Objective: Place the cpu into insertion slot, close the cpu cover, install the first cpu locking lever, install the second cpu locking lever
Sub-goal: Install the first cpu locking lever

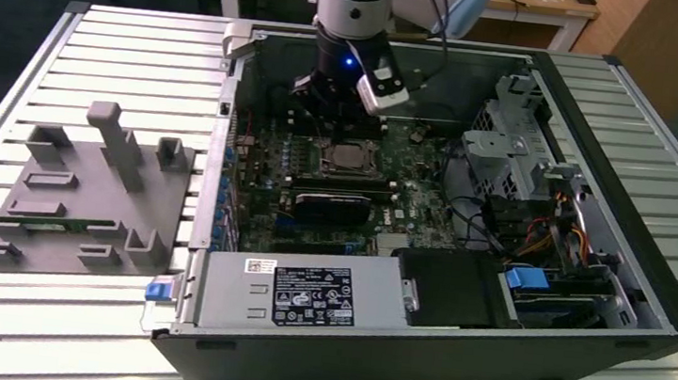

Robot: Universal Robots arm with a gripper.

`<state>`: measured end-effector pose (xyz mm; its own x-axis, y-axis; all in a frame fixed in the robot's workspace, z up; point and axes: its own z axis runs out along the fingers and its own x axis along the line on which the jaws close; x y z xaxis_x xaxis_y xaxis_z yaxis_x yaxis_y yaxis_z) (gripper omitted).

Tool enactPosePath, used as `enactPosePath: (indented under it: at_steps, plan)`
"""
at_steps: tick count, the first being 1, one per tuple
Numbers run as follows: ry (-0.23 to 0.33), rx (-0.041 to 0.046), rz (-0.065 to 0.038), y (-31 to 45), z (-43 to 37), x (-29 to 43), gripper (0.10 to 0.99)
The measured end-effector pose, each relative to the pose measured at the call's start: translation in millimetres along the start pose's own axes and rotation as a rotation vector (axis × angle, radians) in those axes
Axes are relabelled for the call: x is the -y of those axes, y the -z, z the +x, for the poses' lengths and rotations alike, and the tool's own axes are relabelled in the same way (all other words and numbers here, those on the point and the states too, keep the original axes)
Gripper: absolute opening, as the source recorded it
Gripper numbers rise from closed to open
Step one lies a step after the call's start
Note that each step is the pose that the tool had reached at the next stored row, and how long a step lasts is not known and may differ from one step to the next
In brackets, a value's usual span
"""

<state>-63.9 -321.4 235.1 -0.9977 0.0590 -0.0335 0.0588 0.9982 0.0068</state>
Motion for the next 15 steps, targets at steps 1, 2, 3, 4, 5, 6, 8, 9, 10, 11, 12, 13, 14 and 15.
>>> enactPosePath:
  at_steps: [1,2,3,4,5,6,8,9,10,11,12,13,14,15]
  plan:
    - [0.0,0.0007,0.0,0.1,3.4,0.2,0.102]
    - [0.0,0.0015,0.0,0.2,6.9,0.4,0.102]
    - [0.0,0.0022,0.0,0.3,10.0,0.6,0.102]
    - [0.0,0.0029,0.0,0.4,12.9,0.8,0.102]
    - [0.0,0.0034,0.0,0.5,15.7,0.9,0.102]
    - [0.0,0.004,0.0,0.6,18.3,1.1,0.102]
    - [0.0,0.005,0.0,0.8,23.5,1.4,0.102]
    - [0.0,0.0054,0.0,0.9,25.8,1.5,0.102]
    - [0.0,0.006,0.0,0.9,28.0,1.7,0.102]
    - [0.0,0.0061,0.0,1.0,29.9,1.8,0.102]
    - [0.0,0.0062,-0.001,1.1,31.7,1.9,0.102]
    - [0.0,0.0063,-0.002,1.2,33.5,2.0,0.102]
    - [0.0,0.0064,-0.003,1.2,35.4,2.1,0.102]
    - [0.0,0.0067,-0.004,1.3,37.4,2.2,0.102]
